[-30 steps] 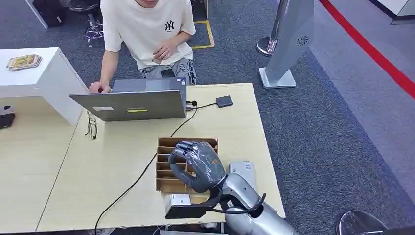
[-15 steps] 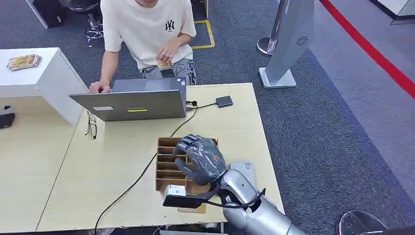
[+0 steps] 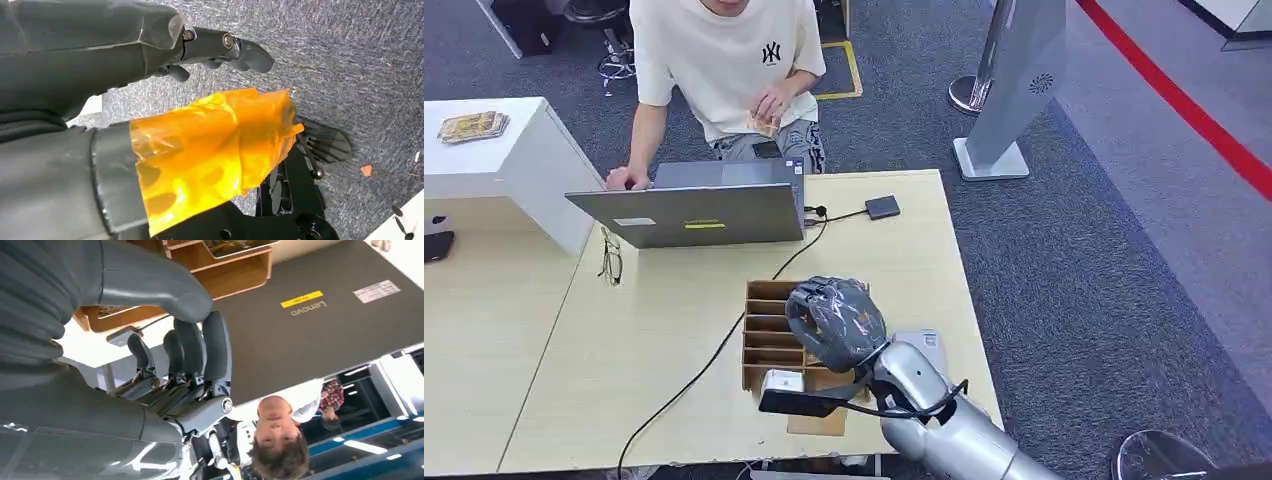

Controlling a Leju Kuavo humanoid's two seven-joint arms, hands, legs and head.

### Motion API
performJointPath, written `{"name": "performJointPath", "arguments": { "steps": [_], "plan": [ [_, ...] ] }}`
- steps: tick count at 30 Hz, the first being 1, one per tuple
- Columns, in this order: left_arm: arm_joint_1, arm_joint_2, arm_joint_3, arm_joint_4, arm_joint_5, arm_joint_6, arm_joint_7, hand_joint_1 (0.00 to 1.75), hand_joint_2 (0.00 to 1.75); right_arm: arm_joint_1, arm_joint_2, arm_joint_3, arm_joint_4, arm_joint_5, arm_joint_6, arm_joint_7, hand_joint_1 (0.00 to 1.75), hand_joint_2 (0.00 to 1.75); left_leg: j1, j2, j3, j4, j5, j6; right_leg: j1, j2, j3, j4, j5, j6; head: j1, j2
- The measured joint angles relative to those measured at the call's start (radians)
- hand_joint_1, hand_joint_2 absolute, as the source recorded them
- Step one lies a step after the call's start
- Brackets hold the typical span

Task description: Pass the card to the sensor for recognition and then transmit it.

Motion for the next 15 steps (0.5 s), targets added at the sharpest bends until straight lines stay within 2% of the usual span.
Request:
{"name": "performJointPath", "arguments": {
  "steps": [1,3,4,11,13,14,15],
  "plan": [
    [0.000,0.001,0.000,0.000,-0.002,0.000,0.000,0.00,0.00,-0.001,0.000,0.000,0.004,0.003,0.000,0.004,0.99,1.75,0.000,0.000,0.000,0.000,0.000,0.000,0.000,0.000,0.000,0.000,0.000,0.000,0.000,0.000],
    [0.000,0.001,0.000,0.001,-0.003,0.000,0.000,0.00,0.00,-0.005,0.000,-0.001,0.011,0.018,0.000,0.012,0.70,1.75,0.000,0.000,0.000,0.000,0.000,0.000,0.000,0.000,0.000,0.000,0.000,0.000,0.000,0.000],
    [0.000,0.001,0.000,0.001,-0.005,0.000,-0.001,0.00,0.00,-0.006,0.000,-0.002,0.015,0.021,0.000,0.014,0.61,1.75,0.000,0.000,0.000,0.000,0.000,0.000,0.000,0.000,0.000,0.000,0.000,0.000,0.000,0.000],
    [0.000,0.001,0.000,0.001,-0.010,0.000,-0.001,0.00,0.00,-0.013,0.000,-0.010,0.045,0.035,-0.001,0.025,0.63,1.75,0.000,0.000,0.000,0.000,0.000,0.000,0.000,0.000,0.000,0.000,0.000,0.000,0.000,0.000],
    [0.000,0.001,0.000,0.001,-0.012,0.000,-0.001,0.00,0.00,-0.015,0.000,-0.011,0.053,0.037,-0.001,0.029,0.58,1.75,0.000,0.000,0.000,0.000,0.000,0.000,0.000,0.000,0.000,0.000,0.000,0.000,0.000,0.000],
    [0.000,0.001,0.000,0.001,-0.014,0.000,-0.001,0.00,0.00,-0.017,0.000,-0.012,0.058,0.040,0.000,0.031,0.65,1.75,0.000,0.000,0.000,0.000,0.000,0.000,0.000,0.000,0.000,0.000,0.000,0.000,0.000,0.000],
    [0.000,0.001,0.000,0.001,-0.015,0.000,-0.001,0.00,0.00,-0.018,0.000,-0.013,0.063,0.041,0.000,0.033,0.63,1.75,0.000,0.000,0.000,0.000,0.000,0.000,0.000,0.000,0.000,0.000,0.000,0.000,0.000,0.000]
  ]
}}
